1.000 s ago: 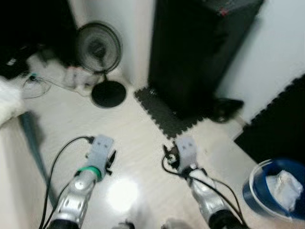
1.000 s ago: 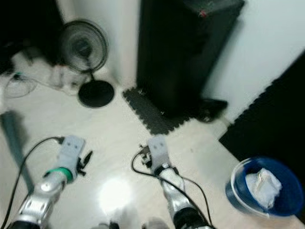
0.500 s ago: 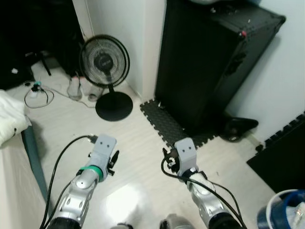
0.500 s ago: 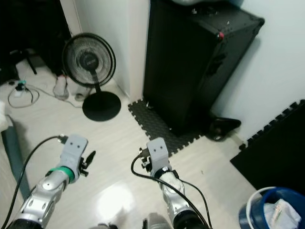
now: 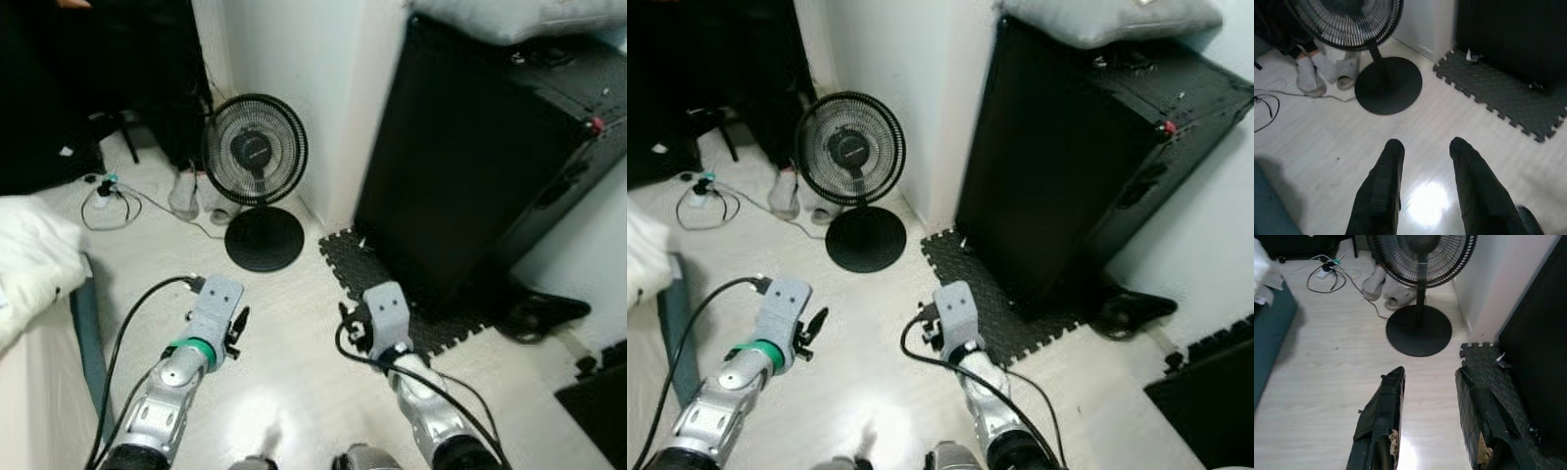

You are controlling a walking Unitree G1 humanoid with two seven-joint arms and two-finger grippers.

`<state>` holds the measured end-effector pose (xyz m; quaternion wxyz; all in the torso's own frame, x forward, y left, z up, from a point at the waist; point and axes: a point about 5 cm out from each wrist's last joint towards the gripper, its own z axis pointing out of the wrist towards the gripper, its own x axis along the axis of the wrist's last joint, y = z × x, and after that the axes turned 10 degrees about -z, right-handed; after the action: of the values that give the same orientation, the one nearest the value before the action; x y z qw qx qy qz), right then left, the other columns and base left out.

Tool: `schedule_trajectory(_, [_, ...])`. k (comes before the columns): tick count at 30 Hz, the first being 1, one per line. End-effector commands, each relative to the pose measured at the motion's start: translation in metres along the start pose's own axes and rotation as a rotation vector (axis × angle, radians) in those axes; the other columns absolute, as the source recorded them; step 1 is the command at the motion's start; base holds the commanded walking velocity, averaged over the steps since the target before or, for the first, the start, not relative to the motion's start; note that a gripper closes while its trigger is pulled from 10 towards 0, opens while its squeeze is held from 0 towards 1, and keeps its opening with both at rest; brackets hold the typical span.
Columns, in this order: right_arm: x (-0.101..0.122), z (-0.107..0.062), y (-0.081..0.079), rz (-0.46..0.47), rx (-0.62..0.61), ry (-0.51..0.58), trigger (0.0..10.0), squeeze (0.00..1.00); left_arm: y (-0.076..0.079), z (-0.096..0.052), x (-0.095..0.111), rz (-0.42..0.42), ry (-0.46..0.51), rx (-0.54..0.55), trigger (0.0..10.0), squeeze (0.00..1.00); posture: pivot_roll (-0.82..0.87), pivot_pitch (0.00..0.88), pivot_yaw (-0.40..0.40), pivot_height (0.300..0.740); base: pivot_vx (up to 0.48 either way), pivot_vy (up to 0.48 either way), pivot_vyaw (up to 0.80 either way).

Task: Clean up the room

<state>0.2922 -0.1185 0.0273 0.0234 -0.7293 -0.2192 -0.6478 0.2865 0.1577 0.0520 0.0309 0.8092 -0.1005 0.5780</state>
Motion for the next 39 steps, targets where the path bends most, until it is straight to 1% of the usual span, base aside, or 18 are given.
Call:
schedule_trajectory(1, [-0.007, -0.004, -0.001, 0.014, -0.001, -0.030, 10.0, 0.00, 0.004, -0.001, -0.006, 0.001, -0.023, -0.009, 10.0, 0.00, -0.07, 0.076, 0.064, 0.740, 0.428, 0.000, 0.00])
schedule_trajectory(25, [-0.008, -0.004, -0.001, 0.007, 0.005, -0.037, 10.0, 0.00, 0.005, 0.000, -0.006, 0.000, -0.019, -0.008, 10.0, 0.00, -0.06, 0.072, 0.058, 0.740, 0.424, 0.000, 0.00])
schedule_trajectory(29, [-0.010, -0.004, -0.001, 0.014, 0.000, -0.045, 10.0, 0.00, 0.005, 0.000, -0.007, 0.004, -0.029, -0.003, 10.0, 0.00, -0.06, 0.071, 0.058, 0.740, 0.062, 0.000, 0.00])
schedule_trajectory(30, [-0.013, -0.006, 0.000, 0.031, -0.007, -0.061, 10.0, 0.00, 0.005, 0.001, -0.012, 0.034, -0.051, -0.011, 10.0, 0.00, -0.06, 0.064, 0.058, 0.740, 0.000, 0.000, 0.00])
schedule_trajectory(32, [-0.013, -0.006, 0.000, 0.031, -0.007, -0.061, 10.0, 0.00, 0.005, 0.001, -0.012, 0.034, -0.051, -0.011, 10.0, 0.00, -0.06, 0.064, 0.058, 0.740, 0.000, 0.000, 0.00])
schedule_trajectory(33, [-0.015, -0.006, 0.001, 0.039, -0.010, -0.068, 10.0, 0.00, 0.006, 0.002, -0.015, 0.051, -0.062, -0.020, 10.0, 0.00, -0.06, 0.064, 0.058, 0.740, 0.000, 0.000, 0.00])
schedule_trajectory(35, [-0.026, -0.012, -0.001, 0.069, -0.004, -0.126, 10.0, 0.00, 0.004, -0.001, -0.039, 0.119, -0.149, -0.075, 10.0, 0.00, -0.07, 0.058, 0.058, 0.740, 0.000, 0.000, 0.00])
schedule_trajectory(36, [-0.034, -0.016, -0.003, 0.087, 0.004, -0.173, 10.0, 0.00, 0.001, -0.004, -0.053, 0.115, -0.204, -0.090, 10.0, 0.00, -0.07, 0.056, 0.057, 0.740, 0.000, 0.000, 0.00])
schedule_trajectory(37, [-0.034, -0.016, -0.003, 0.087, 0.004, -0.173, 10.0, 0.00, 0.001, -0.004, -0.053, 0.115, -0.204, -0.090, 10.0, 0.00, -0.07, 0.056, 0.057, 0.740, 0.000, 0.000, 0.00])
schedule_trajectory(38, [-0.048, -0.024, -0.007, 0.108, 0.025, -0.249, 10.0, 0.00, -0.003, -0.007, -0.068, 0.039, -0.278, -0.088, 10.0, 0.00, -0.07, 0.052, 0.055, 0.740, 0.000, 0.000, 0.00])
schedule_trajectory(39, [-0.052, -0.027, -0.009, 0.106, 0.037, -0.270, 10.0, 0.00, -0.004, -0.007, -0.071, -0.003, -0.288, -0.083, 10.0, 0.00, -0.07, 0.051, 0.054, 0.740, 0.000, 0.000, 0.00])
